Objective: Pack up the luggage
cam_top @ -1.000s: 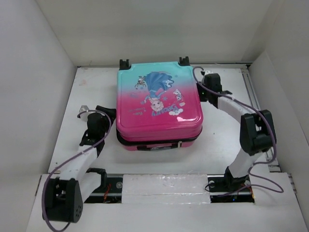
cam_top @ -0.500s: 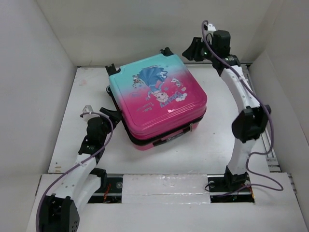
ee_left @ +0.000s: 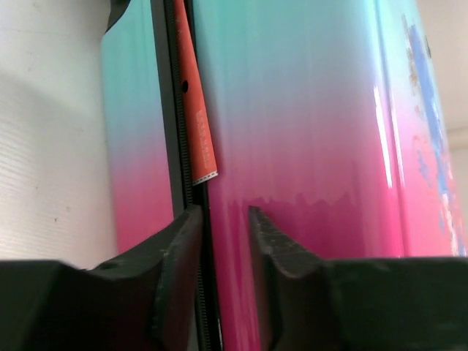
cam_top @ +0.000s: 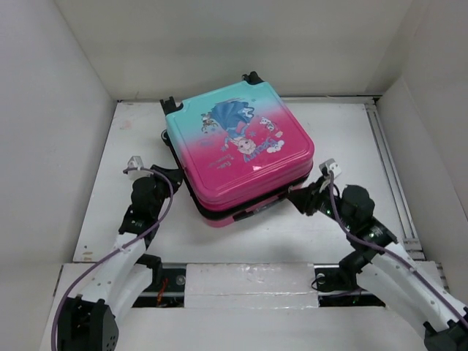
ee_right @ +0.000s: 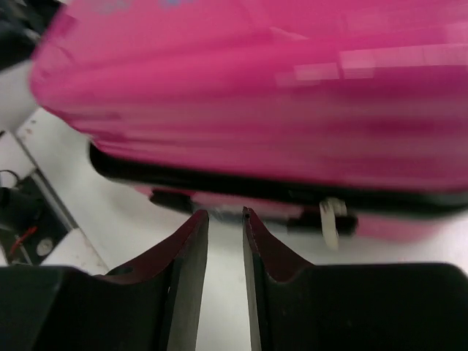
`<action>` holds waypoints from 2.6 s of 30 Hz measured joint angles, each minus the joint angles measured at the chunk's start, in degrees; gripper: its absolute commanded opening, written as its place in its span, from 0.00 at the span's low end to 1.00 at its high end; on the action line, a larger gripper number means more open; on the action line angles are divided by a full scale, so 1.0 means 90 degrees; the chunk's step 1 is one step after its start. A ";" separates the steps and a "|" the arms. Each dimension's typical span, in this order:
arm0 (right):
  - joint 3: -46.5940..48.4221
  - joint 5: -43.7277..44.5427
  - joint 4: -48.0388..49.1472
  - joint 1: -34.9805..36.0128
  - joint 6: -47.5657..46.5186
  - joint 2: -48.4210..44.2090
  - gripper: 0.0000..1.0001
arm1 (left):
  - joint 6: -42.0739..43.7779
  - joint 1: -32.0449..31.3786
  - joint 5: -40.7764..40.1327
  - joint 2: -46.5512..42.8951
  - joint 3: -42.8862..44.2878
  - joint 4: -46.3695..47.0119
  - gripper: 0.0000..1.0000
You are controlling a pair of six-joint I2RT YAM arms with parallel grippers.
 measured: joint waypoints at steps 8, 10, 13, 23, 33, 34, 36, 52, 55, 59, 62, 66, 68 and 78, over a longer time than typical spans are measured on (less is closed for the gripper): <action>-0.1054 0.1479 -0.0529 0.0223 0.0619 -0.0721 0.36 | 0.0012 -0.0029 -0.0350 -0.0457 -0.0017 -0.0007 0.25; -0.0998 0.1637 -0.0449 0.0180 0.0619 -0.0277 0.38 | 0.0012 -0.0029 -0.0372 -0.0396 -0.0017 -0.0015 0.25; -0.0874 0.1620 -0.0272 0.0095 0.0500 0.0622 0.38 | 0.0019 -0.0029 -0.0369 -0.0311 -0.0046 -0.0053 0.23; -0.0554 0.1450 0.0284 0.0036 0.0202 0.1834 0.41 | 0.0199 -0.0029 -0.0284 -0.0527 -0.0398 -0.0474 0.19; -0.0427 0.1348 0.0835 0.0022 0.0046 0.2484 0.09 | 0.0406 -0.0185 0.0435 -0.0019 -0.0894 -0.0481 0.08; -0.0410 0.1324 0.0835 0.0019 0.0032 0.2506 0.04 | 0.0418 -0.0355 0.0430 0.0119 -0.0923 -0.0476 0.08; -0.0408 0.1309 0.0828 0.0017 0.0019 0.2487 0.00 | 0.0435 -0.0933 0.0165 0.0250 -0.0971 -0.0505 0.08; -0.0219 0.1525 0.0401 0.0680 0.0131 0.2458 0.00 | 0.0311 -0.3755 -0.2176 0.2453 -0.0313 -0.0277 0.08; -0.0219 0.1141 0.0461 0.1632 0.0221 0.2482 0.00 | 0.0240 -0.3917 -0.2225 0.2999 -0.0085 0.0092 0.08; -0.0104 0.1156 0.0250 0.1999 0.0148 0.2460 0.00 | 0.0163 -0.3949 -0.2322 0.3381 0.0053 0.0423 0.08; -0.0083 0.1185 0.0240 0.2079 0.0158 0.2453 0.00 | 0.0112 -0.3949 -0.2433 0.3495 0.0058 0.0605 0.08; 0.0049 0.1600 0.0554 0.2509 0.0267 0.2934 0.00 | 0.0080 -0.3944 -0.2696 0.3638 0.0078 0.0709 0.08; 0.0301 0.2016 0.0600 0.2800 0.0316 0.3405 0.00 | 0.0100 -0.3937 -0.2829 0.3708 0.0078 0.0782 0.08; 0.0942 0.2856 0.0481 0.3852 0.0381 0.4121 0.00 | 0.0124 -0.3932 -0.2929 0.3908 0.0202 0.0974 0.12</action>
